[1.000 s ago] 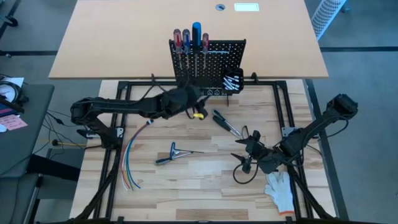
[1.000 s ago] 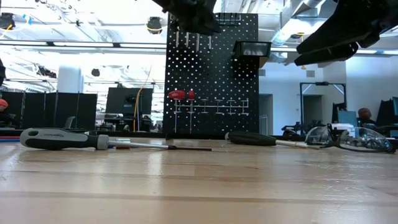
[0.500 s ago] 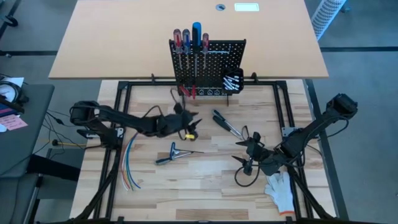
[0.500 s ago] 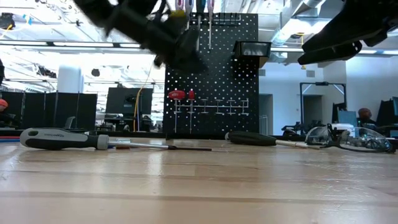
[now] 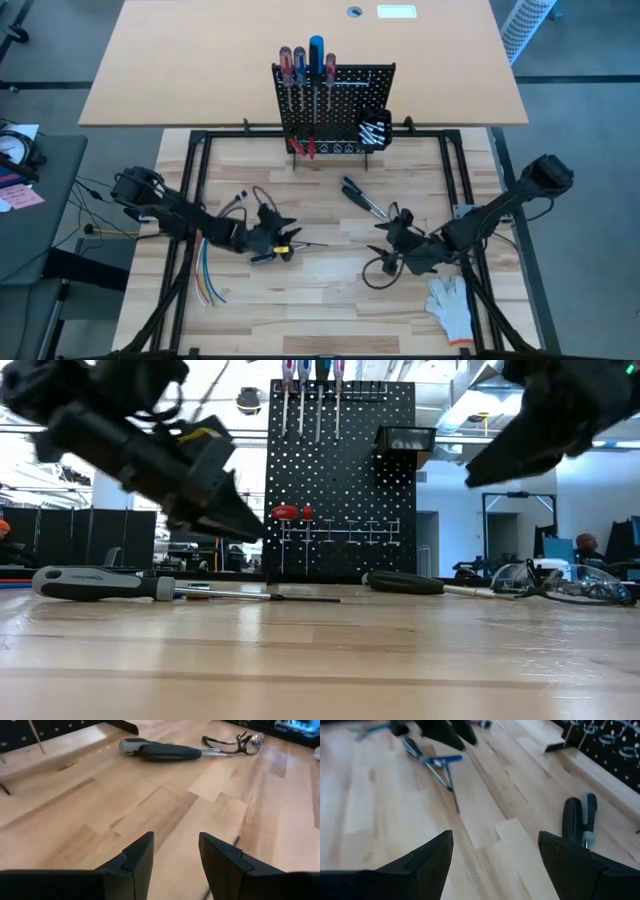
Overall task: Hang tools onto peg board
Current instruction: Hang the safety glasses on the pegboard
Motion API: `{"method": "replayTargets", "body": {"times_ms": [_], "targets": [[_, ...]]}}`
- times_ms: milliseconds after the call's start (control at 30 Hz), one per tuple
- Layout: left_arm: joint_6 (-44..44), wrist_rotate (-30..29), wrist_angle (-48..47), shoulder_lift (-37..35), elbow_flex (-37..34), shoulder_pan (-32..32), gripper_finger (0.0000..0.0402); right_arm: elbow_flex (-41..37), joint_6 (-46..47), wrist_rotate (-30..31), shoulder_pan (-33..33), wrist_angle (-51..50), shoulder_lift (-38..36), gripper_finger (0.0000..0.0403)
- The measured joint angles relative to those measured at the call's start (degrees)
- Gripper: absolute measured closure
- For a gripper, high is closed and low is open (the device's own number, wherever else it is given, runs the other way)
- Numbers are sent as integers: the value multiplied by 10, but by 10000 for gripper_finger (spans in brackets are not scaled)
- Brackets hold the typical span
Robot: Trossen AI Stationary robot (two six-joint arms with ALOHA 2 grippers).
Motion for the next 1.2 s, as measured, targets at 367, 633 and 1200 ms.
{"method": "replayTargets", "body": {"times_ms": [367,633,1200], "targets": [[-2,-123,11,27,-13,-45,251,21,-23,-103,-114,26,126,103],[8,-122,6,27,-13,-45,251,83,-47,-143,-206,-169,131,117],[1,-108,1,27,-13,-46,251,80,224,-249,23,-543,-21,117]]}}
